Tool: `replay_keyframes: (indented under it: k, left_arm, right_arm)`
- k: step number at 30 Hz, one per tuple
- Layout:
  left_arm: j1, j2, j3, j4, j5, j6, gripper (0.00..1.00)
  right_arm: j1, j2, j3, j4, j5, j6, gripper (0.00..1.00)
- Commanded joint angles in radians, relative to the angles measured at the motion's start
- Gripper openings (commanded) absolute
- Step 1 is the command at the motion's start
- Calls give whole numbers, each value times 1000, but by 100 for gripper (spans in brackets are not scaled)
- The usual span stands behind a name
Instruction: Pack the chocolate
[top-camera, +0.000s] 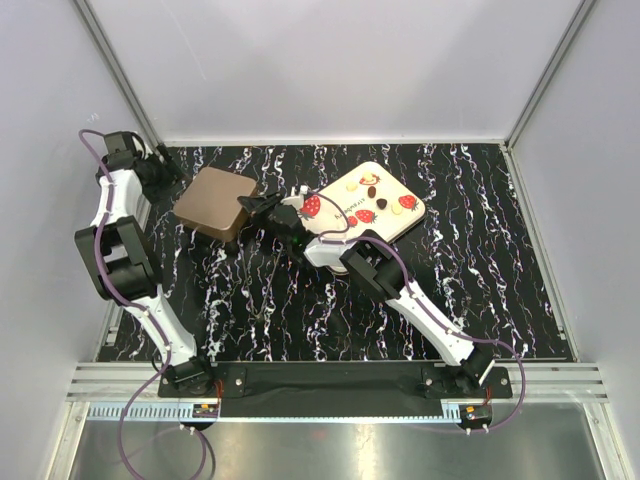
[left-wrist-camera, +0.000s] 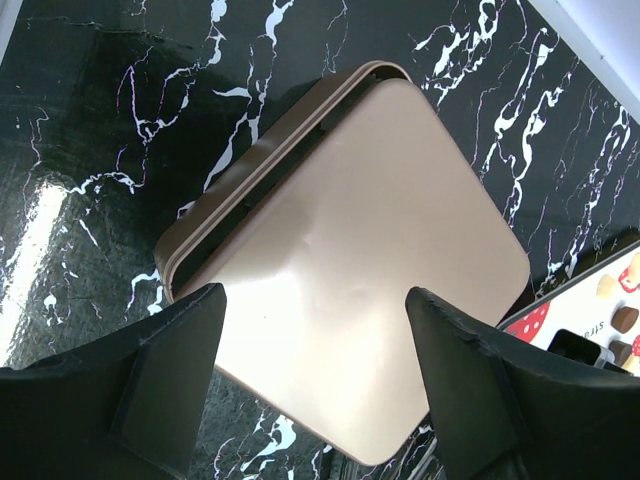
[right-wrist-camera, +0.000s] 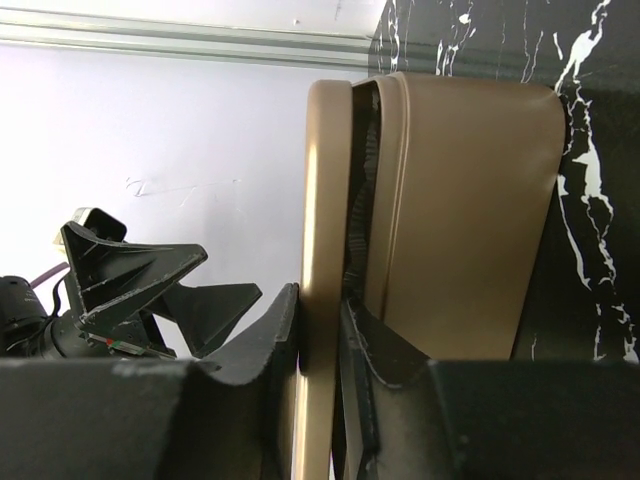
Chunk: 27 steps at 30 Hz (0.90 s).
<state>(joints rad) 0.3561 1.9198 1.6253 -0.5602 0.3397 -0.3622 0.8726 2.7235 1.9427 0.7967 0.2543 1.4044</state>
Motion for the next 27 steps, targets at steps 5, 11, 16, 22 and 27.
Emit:
replay_keyframes:
  k: [5, 11, 16, 22, 27]
  left_arm:
    - [-26, -51, 25, 5, -38, 19, 78]
    - [-34, -50, 36, -15, -48, 23, 78]
    - [-36, -47, 33, -18, -47, 26, 78]
    - [-37, -61, 34, -20, -36, 25, 78]
    - [-45, -71, 24, 8, -4, 14, 78]
  right_arm:
    - [-4, -47, 67, -111, 57, -18, 30]
    - [-4, -38, 101, -151, 79, -35, 21]
    - [-4, -16, 116, -139, 80, -39, 13]
    - [-4, 4, 114, -119, 100, -25, 8]
    - [-4, 4, 128, -139, 83, -30, 9]
